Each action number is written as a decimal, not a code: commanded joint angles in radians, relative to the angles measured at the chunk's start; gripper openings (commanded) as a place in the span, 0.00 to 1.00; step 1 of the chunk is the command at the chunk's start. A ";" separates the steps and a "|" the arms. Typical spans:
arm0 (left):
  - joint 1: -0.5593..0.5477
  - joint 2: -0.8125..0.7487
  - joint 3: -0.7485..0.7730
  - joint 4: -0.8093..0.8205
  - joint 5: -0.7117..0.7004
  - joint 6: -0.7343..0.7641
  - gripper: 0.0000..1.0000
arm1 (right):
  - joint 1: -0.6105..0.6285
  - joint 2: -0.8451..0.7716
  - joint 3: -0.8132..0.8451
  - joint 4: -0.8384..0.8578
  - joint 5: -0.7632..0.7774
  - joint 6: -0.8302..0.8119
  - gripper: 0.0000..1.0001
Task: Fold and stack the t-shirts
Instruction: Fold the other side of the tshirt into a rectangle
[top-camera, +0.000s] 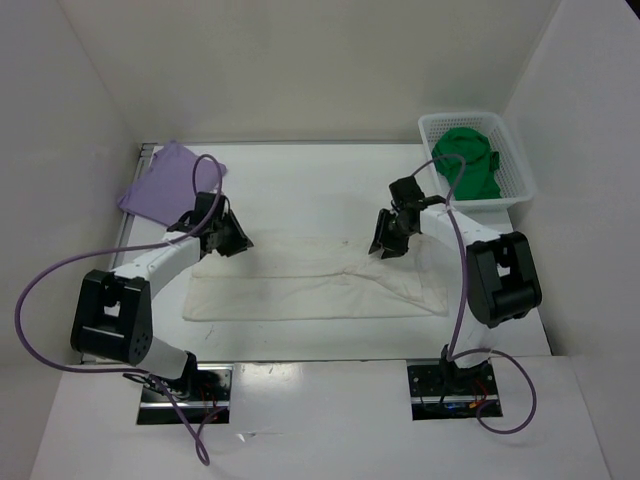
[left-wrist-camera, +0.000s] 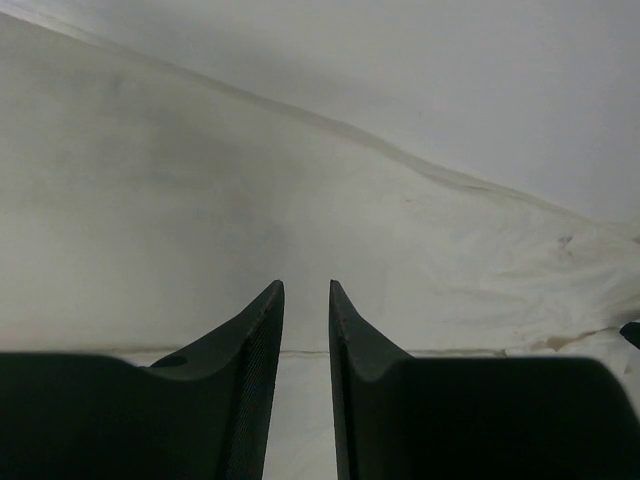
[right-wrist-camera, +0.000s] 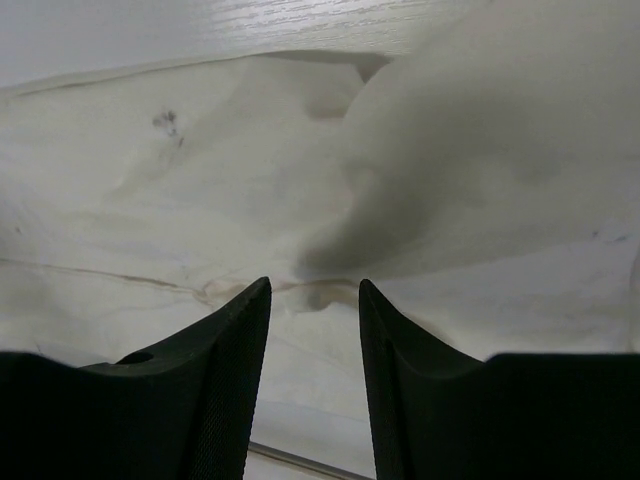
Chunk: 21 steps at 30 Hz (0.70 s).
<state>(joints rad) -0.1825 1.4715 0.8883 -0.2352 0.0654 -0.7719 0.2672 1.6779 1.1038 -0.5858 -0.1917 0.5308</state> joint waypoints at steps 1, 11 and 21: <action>-0.009 -0.011 -0.031 0.040 0.008 -0.026 0.32 | 0.046 0.028 0.047 0.029 0.038 -0.009 0.47; -0.009 -0.040 -0.063 0.059 0.008 -0.044 0.32 | 0.066 -0.003 0.024 0.001 0.063 0.011 0.29; -0.009 -0.050 -0.072 0.059 0.008 -0.044 0.32 | 0.066 -0.105 -0.024 -0.081 0.029 0.011 0.00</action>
<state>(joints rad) -0.1871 1.4555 0.8257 -0.2054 0.0658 -0.7975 0.3248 1.6718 1.0966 -0.6155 -0.1486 0.5415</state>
